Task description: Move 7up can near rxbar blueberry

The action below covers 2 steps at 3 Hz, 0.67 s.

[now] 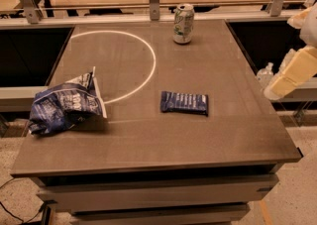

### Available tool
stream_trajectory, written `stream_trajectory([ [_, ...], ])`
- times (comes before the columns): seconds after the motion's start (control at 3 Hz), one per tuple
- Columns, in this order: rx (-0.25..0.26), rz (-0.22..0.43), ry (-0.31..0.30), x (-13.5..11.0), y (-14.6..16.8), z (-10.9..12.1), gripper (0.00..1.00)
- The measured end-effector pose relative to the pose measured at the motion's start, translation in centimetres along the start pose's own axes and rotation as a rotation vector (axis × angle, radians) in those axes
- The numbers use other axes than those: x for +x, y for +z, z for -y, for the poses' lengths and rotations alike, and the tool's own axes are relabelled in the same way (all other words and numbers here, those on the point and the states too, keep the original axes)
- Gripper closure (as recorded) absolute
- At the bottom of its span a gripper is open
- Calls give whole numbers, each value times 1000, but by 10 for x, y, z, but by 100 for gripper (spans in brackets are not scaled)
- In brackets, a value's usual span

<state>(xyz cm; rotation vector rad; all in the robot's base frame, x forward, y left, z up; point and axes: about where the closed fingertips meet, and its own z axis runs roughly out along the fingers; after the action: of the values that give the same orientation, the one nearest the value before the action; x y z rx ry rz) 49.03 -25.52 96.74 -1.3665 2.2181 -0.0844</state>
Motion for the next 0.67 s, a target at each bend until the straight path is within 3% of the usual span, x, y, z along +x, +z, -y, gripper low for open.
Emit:
stream_trajectory([
  [0.33, 51, 169, 95, 12, 19, 32, 0],
  [0.67, 68, 383, 115, 6, 33, 64, 0],
])
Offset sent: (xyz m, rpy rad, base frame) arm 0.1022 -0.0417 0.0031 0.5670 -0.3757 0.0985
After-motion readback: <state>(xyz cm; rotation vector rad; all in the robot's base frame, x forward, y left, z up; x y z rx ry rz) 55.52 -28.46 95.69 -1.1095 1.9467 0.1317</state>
